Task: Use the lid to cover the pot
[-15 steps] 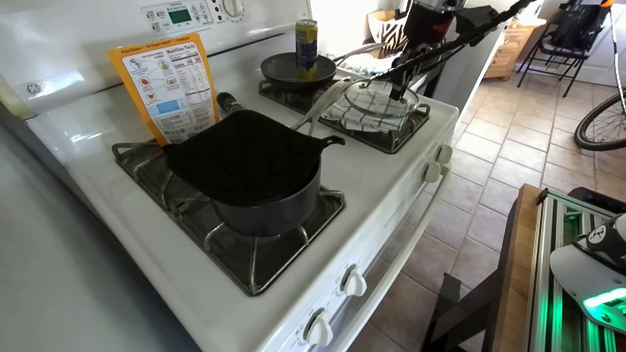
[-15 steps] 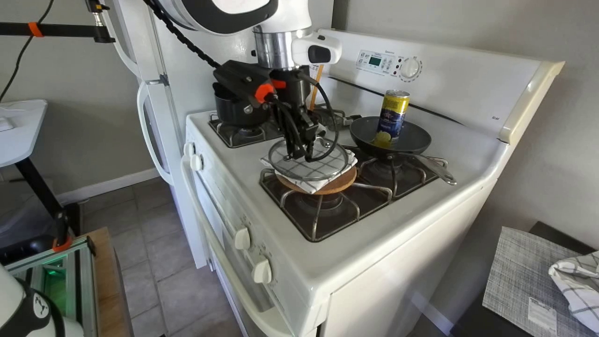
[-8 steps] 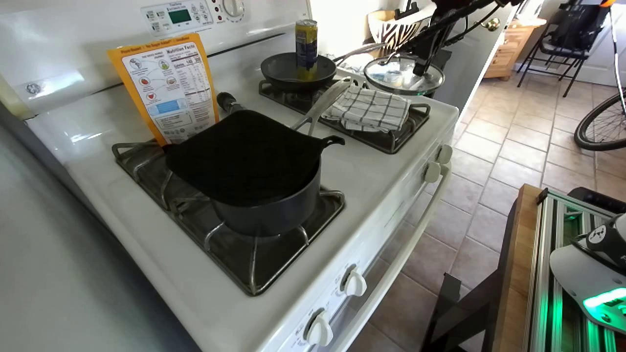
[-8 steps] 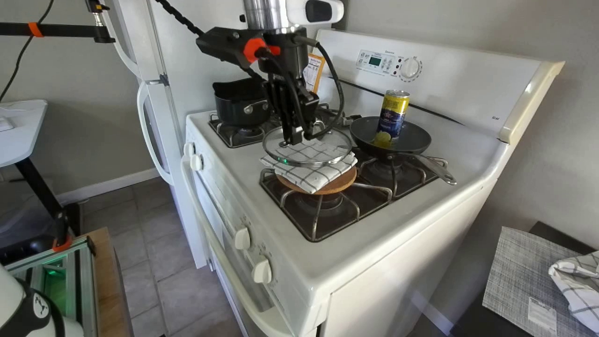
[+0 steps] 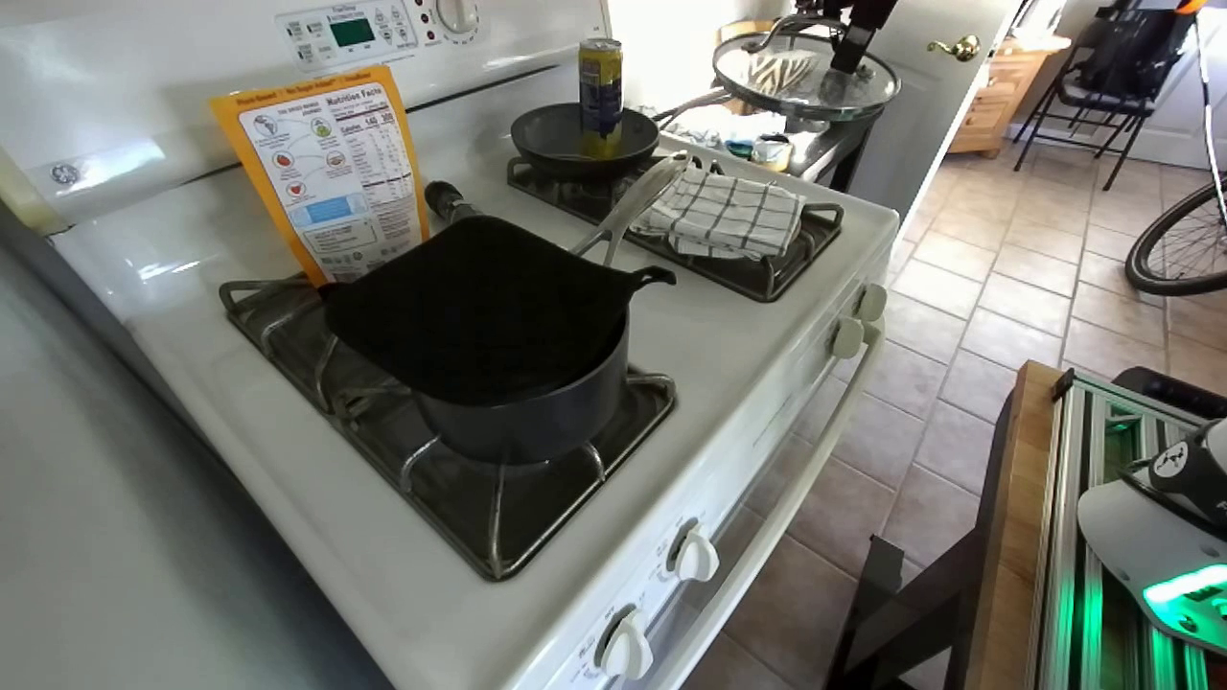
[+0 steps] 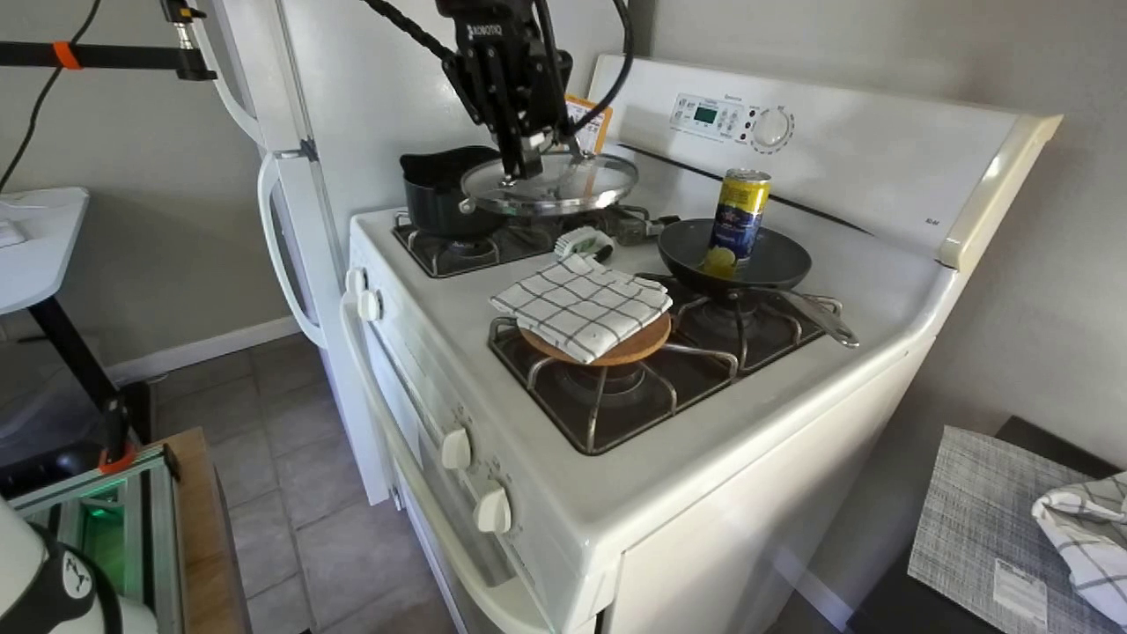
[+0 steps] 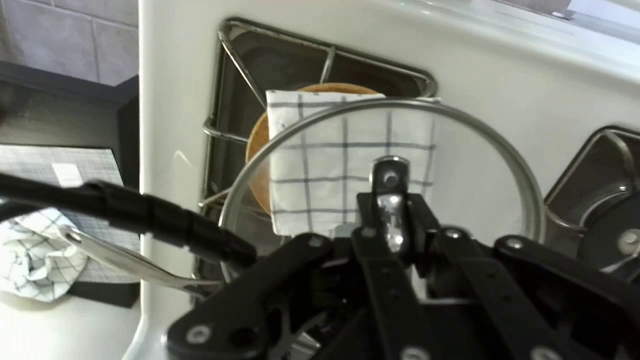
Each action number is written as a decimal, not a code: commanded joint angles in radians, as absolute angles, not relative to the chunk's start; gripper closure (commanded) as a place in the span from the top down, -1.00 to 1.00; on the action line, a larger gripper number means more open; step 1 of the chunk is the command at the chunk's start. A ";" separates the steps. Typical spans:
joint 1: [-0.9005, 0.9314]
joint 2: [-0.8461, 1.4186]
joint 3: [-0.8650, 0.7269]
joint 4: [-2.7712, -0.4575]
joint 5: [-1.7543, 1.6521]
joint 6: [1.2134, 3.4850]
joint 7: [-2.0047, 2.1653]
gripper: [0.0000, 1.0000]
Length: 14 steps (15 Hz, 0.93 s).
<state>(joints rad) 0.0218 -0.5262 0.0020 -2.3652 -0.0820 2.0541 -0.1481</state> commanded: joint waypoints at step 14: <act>0.195 -0.380 0.144 -2.236 -0.032 2.083 -0.147 -0.91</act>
